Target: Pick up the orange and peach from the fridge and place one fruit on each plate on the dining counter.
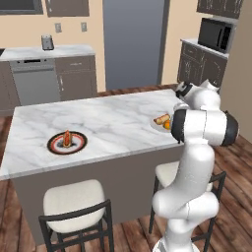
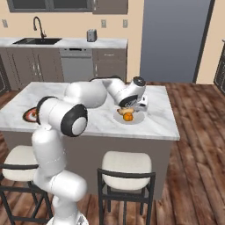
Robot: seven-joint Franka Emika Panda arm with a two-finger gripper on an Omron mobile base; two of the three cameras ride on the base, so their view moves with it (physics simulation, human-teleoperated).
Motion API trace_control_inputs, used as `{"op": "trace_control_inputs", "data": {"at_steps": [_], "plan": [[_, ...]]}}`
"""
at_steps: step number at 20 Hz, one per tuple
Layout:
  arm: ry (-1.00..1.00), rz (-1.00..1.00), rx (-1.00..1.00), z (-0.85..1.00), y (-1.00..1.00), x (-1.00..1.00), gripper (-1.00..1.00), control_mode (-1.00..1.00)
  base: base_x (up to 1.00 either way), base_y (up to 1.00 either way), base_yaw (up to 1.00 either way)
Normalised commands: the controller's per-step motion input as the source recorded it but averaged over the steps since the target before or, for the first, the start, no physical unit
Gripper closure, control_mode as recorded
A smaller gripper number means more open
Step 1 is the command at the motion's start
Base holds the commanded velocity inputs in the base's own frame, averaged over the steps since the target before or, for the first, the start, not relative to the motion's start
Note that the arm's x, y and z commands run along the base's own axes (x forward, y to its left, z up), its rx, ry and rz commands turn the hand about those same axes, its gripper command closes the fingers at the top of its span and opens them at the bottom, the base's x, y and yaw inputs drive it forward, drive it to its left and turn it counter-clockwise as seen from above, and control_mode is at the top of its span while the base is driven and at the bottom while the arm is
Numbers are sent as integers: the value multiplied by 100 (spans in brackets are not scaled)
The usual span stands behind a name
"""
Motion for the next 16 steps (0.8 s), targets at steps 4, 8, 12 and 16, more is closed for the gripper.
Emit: {"op": "trace_control_inputs", "data": {"at_steps": [4, 8, 12, 16], "plan": [[-1, 1, -21, 32, 28, -100, -100, -100, 0, 0, 0], [-4, 5, -10, 19, 25, -100, -100, -100, 0, 0, 0], [-9, 6, -1, 11, 28, -100, -100, -100, 0, 0, 0], [-10, 2, 0, 17, 40, -100, -100, -100, 0, 0, 0]]}}
